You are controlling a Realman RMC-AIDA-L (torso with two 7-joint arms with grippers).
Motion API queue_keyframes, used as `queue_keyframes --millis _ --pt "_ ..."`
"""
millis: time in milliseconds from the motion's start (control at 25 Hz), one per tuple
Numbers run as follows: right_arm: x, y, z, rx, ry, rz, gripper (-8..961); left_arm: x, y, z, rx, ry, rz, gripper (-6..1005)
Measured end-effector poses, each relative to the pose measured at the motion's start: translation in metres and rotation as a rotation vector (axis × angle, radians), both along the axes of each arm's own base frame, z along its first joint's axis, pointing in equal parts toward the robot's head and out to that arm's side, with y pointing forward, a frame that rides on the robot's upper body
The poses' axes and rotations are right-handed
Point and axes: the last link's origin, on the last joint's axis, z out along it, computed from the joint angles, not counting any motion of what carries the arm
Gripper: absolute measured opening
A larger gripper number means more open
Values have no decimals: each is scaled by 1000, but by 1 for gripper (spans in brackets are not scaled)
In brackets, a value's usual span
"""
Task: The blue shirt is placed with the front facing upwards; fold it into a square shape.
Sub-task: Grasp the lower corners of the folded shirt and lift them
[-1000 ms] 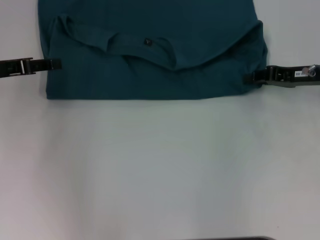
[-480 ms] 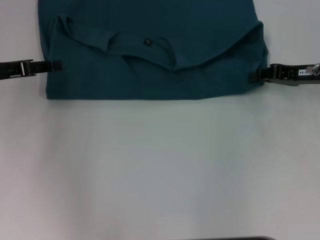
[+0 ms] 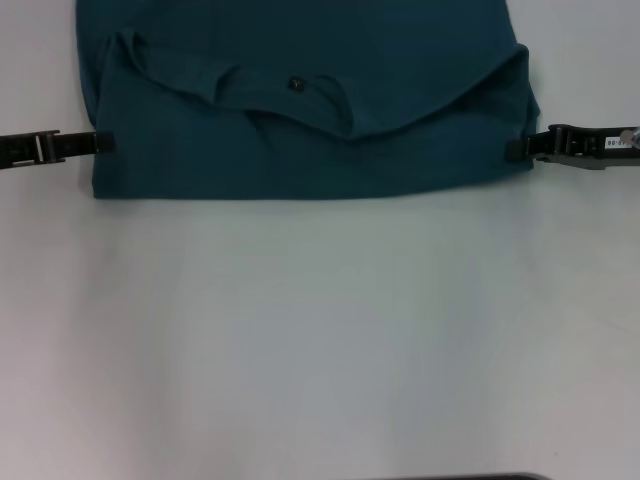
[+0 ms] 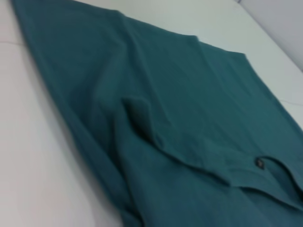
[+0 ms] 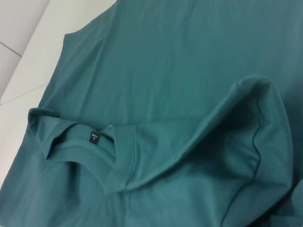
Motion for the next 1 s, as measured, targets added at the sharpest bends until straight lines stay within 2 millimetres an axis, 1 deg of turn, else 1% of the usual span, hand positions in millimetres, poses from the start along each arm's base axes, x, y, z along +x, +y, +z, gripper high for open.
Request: queue_keyframes --millis 200,320,1000 --pt "0 0 -1 -1 4 -6 42 -10 3 -8 22 29 40 545" --pt "0 -1 -1 1 8 -11 42 -11 4 -14 14 37 47 538" --pt "-1 2 1 8 10 -10 42 -2 4 -29 -73 69 -10 499"
